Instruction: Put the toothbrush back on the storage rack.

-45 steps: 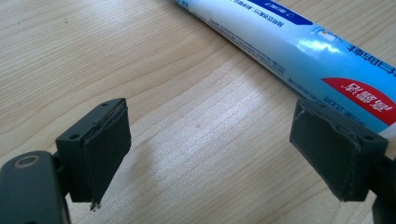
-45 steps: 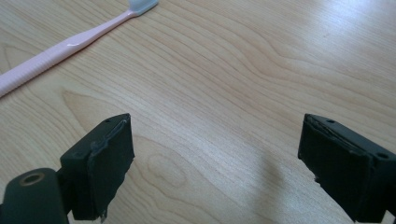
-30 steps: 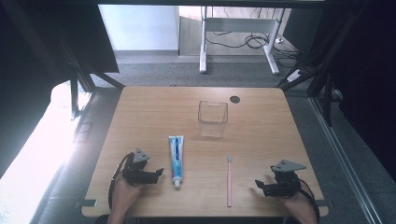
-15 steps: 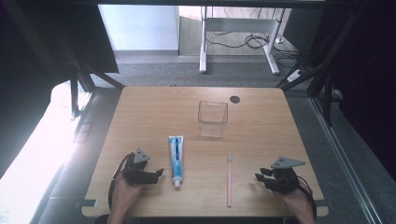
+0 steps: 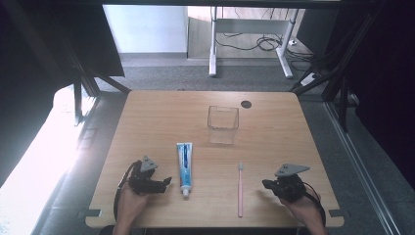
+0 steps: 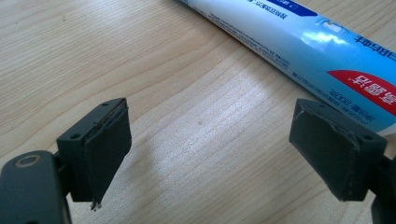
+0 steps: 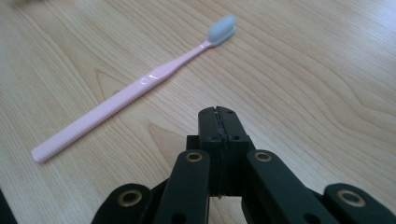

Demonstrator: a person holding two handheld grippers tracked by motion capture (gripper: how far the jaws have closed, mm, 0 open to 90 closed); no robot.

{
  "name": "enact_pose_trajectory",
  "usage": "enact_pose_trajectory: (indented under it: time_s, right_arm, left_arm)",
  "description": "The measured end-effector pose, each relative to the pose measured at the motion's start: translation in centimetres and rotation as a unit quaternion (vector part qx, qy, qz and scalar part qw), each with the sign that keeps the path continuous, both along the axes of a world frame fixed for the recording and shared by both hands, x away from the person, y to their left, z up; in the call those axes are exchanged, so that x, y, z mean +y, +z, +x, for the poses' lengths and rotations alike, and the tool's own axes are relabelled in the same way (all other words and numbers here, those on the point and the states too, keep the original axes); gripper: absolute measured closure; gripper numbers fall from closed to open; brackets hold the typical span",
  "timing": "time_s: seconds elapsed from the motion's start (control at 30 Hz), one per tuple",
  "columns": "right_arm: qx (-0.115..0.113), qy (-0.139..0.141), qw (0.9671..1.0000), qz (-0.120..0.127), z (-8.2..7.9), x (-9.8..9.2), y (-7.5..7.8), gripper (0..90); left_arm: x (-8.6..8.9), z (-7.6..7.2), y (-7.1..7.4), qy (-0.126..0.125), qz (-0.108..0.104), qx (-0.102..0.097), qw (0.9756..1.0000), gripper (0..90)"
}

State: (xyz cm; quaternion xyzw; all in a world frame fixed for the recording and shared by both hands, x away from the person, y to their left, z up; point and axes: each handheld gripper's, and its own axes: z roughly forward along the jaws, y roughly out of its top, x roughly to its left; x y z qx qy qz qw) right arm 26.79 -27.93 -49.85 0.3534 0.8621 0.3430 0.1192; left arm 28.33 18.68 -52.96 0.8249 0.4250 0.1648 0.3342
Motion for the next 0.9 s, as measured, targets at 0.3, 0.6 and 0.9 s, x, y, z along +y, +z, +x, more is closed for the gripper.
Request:
enact_pose_trajectory:
  time_s: [0.3,0.6,0.9]
  right_arm:
    - [0.003,0.017,0.9997,0.016,0.1,1.1,0.1,90.0]
    - [0.015,0.05,0.998,0.034,0.3,3.2,0.0,90.0]
    - [0.017,0.077,0.9965,0.027,0.4,5.6,-0.7,90.0]
  left_arm:
    - [-0.1,0.0,-0.1,0.0,-0.002,-0.001,1.0,13.2]
    - [-0.1,0.1,-0.1,-0.003,0.003,0.0,1.0,13.2]
    - [-0.1,0.1,-0.1,-0.001,0.001,0.0,1.0,13.2]
